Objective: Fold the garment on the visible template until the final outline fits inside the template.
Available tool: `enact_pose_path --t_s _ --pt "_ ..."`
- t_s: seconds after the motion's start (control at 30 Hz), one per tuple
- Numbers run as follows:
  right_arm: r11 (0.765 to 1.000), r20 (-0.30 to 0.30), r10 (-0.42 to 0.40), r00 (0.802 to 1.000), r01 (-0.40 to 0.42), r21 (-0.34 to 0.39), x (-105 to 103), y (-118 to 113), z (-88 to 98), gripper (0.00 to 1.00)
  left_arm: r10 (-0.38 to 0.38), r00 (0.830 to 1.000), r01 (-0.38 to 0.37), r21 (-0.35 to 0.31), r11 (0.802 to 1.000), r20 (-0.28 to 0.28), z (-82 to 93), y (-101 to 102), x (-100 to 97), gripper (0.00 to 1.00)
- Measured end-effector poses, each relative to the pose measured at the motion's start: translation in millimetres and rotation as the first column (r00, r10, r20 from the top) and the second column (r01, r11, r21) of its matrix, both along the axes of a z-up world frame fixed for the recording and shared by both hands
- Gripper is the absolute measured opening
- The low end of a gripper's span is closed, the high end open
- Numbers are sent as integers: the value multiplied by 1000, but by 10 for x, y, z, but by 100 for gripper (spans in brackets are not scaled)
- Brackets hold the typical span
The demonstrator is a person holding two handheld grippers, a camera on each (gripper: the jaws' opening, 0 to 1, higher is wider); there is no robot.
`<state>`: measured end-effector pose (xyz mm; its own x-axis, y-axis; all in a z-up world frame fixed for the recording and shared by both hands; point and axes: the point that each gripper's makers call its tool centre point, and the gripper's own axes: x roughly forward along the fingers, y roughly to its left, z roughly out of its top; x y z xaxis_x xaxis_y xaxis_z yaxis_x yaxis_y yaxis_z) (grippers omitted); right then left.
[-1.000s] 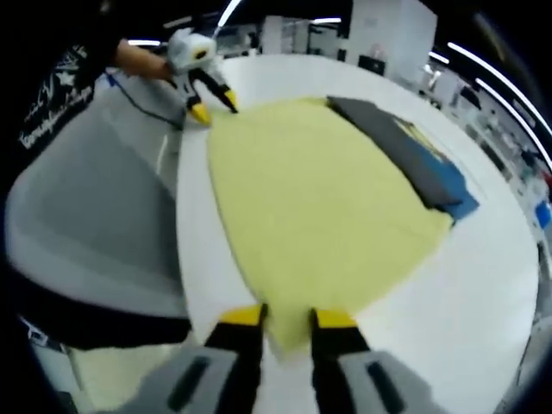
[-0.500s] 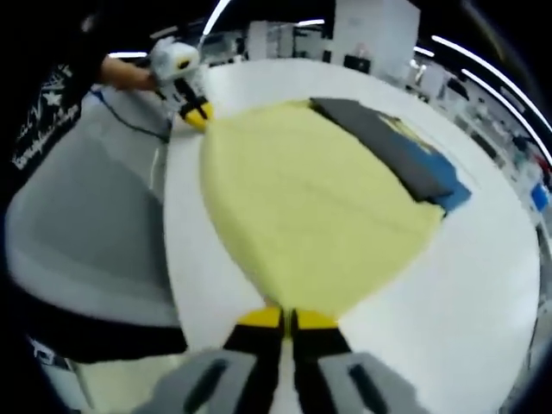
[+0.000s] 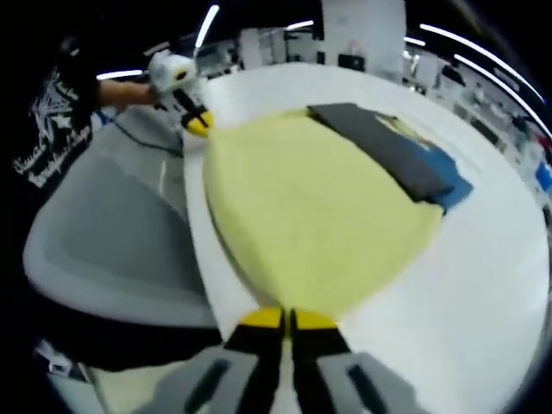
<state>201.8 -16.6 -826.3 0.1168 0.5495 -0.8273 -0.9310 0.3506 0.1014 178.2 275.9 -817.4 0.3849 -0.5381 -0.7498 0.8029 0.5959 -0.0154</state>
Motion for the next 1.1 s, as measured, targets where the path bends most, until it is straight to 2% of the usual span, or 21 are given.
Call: enact_pose_path --t_s 0.2,0.43,0.63,0.73,0.87,0.97,1.1 --pt "1000 -23 9 1000 -9 4 -152 11 111 0 41 999 -42 -47 998 -31 69 41 -114 0" --pt "1000 -39 14 999 -14 10 -300 6 234 0 60 997 -62 -67 996 -41 167 41 -256 0" --pt "999 -37 33 999 -33 -1 -368 -5 339 0 50 997 -55 -84 995 -63 295 24 -355 0" --pt "999 -10 35 999 -35 -9 -310 -16 404 0 58 996 -63 -84 994 -62 364 12 -302 0" --pt "999 40 39 998 -38 -23 -199 -38 470 0 55 998 -57 -76 995 -24 507 -11 -172 0" --pt "999 94 27 995 -24 -28 -52 -44 543 0 52 999 -53 -80 995 -14 589 -19 -96 0" --pt "1000 164 4 986 -1 -15 165 -25 698 0 33 999 -31 -60 998 30 715 -16 59 0"
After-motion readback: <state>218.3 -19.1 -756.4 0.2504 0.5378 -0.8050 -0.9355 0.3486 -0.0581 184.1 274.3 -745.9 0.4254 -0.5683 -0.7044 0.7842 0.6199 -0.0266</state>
